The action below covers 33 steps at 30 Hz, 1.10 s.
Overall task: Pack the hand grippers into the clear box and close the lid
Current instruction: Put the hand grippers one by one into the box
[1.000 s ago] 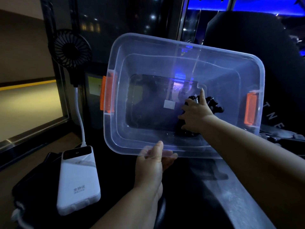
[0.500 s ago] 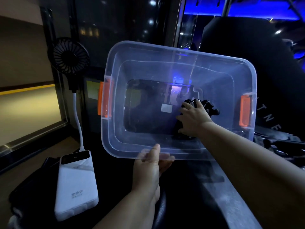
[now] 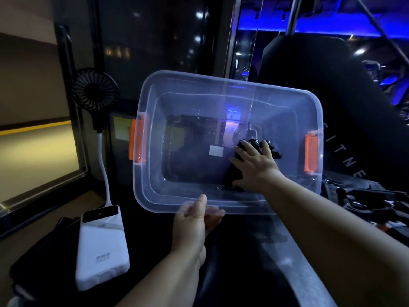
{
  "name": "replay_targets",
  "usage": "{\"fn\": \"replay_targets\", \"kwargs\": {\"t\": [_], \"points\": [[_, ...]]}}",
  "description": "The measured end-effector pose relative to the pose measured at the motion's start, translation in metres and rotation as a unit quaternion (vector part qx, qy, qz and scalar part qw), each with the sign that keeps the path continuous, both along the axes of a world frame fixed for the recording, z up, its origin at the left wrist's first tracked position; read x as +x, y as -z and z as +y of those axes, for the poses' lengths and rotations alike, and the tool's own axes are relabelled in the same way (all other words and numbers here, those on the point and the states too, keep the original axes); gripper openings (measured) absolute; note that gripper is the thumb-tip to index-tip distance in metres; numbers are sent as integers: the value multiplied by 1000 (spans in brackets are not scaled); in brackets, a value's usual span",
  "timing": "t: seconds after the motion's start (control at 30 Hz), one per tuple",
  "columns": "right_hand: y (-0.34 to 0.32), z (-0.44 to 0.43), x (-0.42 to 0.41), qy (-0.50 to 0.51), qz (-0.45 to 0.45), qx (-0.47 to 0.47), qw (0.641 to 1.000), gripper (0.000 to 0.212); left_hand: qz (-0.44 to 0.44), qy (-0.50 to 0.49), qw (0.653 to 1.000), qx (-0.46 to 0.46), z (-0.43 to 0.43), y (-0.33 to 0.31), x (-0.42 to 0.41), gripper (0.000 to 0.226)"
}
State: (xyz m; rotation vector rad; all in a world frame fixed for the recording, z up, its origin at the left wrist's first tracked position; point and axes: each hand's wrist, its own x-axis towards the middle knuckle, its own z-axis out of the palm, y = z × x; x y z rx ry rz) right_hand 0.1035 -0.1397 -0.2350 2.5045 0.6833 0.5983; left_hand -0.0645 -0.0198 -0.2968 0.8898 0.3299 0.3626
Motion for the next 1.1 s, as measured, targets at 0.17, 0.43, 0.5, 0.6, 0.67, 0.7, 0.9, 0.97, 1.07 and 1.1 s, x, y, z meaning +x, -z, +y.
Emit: {"fn": "replay_targets", "kwargs": {"t": [0.17, 0.43, 0.5, 0.6, 0.67, 0.7, 0.9, 0.97, 1.07, 1.1], "points": [[3, -9, -27, -72, -27, 123, 989, 73, 6, -7, 1000, -1, -1, 1, 0, 14], [30, -65, -79, -93, -124, 389, 908, 49, -7, 3, 1000, 13, 0, 4, -1, 14], [39, -83, -95, -89, -143, 426, 889, 42, -12, 4, 1000, 15, -1, 4, -1, 14], [51, -111, -112, -44, -142, 469, 870, 39, -19, 4, 1000, 17, -3, 5, -2, 13], [53, -130, -113, 36, -105, 491, 864, 32, -20, 5, 1000, 22, -3, 6, -2, 14], [54, -139, -112, 82, -80, 492, 863, 28, -21, 6, 1000, 23, -2, 7, -1, 14], [75, -169, -111, 210, 77, 443, 868, 50, -17, 8, 1000, 25, -2, 10, 2, 14], [78, -167, -109, 224, 103, 413, 877, 55, -16, 7, 999, 28, -2, 11, 2, 15], [76, -160, -105, 229, 104, 406, 879, 57, -12, 4, 999, 31, -1, 11, 2, 16], [75, -157, -103, 232, 106, 408, 876, 60, -9, 2, 999, 32, -1, 11, 2, 16]]}}
